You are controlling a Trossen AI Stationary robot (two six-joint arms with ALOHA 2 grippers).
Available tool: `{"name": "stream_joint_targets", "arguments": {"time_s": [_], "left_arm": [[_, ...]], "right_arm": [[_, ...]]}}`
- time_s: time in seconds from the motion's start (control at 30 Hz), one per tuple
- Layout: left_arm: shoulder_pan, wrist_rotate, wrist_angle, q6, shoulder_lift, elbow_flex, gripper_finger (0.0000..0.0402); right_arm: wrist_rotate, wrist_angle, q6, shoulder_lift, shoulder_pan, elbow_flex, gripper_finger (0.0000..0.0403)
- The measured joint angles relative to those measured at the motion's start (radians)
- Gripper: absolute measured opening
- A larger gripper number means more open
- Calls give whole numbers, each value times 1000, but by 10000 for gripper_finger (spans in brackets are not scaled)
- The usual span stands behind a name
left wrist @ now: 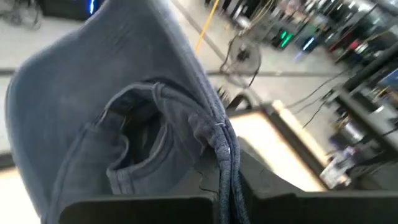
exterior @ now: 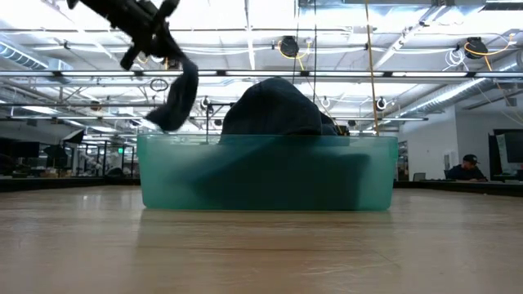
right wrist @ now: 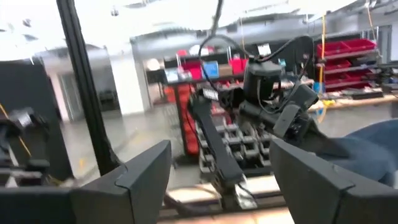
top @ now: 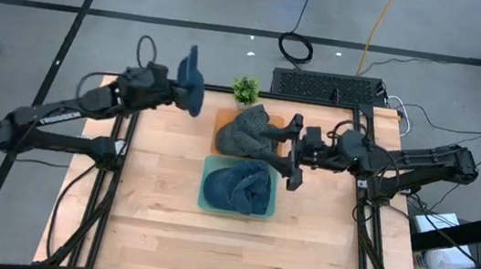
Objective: Pick & Place hat
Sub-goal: Put the blue cap into the light blue bin
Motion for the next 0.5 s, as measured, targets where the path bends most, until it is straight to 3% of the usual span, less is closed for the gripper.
{"name": "stream_joint_targets", "arguments": {"time_s": [0.3,0.5], "left_arm": [[0,8,6,70,-18,172,8],[-22,34,97,149,-16,269,8]], "right_arm": [[8,165,44,0,-8,0,263],[7,217,60,0,-8,0,263]]}}
